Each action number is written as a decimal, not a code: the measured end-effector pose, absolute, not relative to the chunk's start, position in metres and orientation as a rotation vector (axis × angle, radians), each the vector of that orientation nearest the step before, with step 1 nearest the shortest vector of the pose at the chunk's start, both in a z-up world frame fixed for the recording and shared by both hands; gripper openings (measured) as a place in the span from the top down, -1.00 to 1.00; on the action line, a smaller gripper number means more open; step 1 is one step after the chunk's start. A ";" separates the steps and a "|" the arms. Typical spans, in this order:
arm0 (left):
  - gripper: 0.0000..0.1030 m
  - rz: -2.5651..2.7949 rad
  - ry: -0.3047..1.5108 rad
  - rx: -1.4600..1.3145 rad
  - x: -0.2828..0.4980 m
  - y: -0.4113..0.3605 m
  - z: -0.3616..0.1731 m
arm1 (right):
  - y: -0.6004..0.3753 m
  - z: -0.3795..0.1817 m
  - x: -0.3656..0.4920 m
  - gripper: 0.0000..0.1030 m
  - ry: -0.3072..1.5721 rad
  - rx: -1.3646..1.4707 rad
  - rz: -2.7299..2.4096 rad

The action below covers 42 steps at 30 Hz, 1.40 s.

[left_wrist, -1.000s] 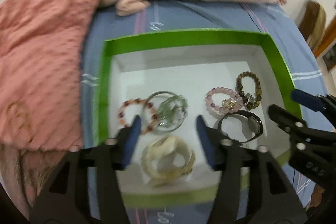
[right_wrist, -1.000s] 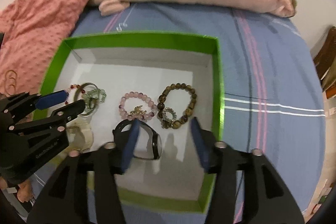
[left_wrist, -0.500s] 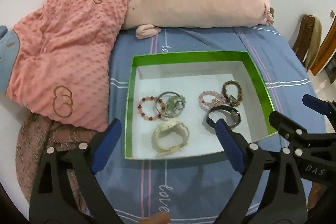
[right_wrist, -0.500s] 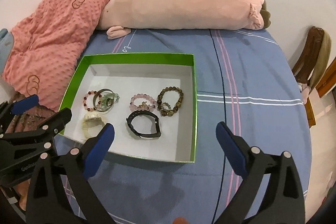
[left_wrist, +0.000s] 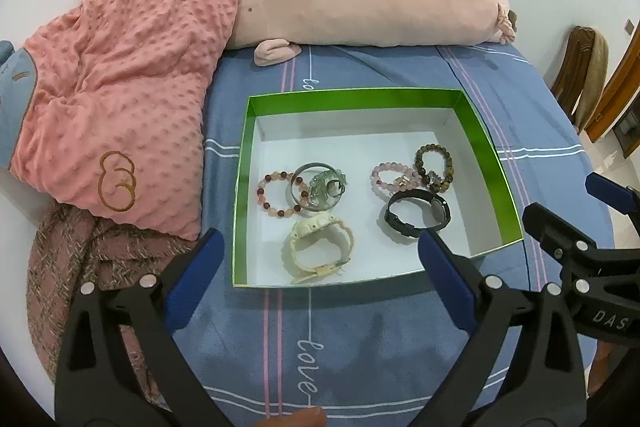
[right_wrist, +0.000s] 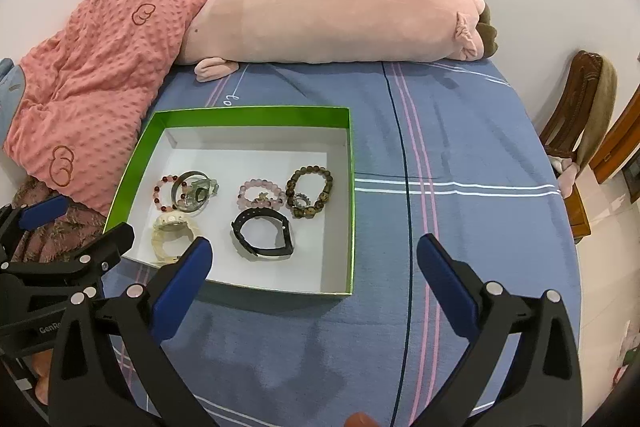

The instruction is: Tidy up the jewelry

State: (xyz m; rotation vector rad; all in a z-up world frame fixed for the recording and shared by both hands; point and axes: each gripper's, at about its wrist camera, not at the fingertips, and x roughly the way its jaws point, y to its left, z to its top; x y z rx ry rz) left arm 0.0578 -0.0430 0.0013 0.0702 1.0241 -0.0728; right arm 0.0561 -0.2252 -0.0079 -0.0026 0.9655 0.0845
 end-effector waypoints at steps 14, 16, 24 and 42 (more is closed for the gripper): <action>-0.92 -0.075 1.025 0.070 0.057 -0.042 0.001 | -0.223 -0.006 0.055 -0.97 0.964 -0.004 0.085; -0.92 -0.075 1.025 0.069 0.057 -0.042 0.001 | -0.223 -0.006 0.055 -0.97 0.963 -0.003 0.084; -0.92 -0.071 1.026 0.070 0.056 -0.041 0.002 | -0.222 -0.004 0.055 -0.97 0.961 -0.004 0.087; -0.92 -0.073 1.037 0.064 0.055 -0.040 0.002 | -0.222 -0.004 0.055 -0.97 0.962 -0.010 0.090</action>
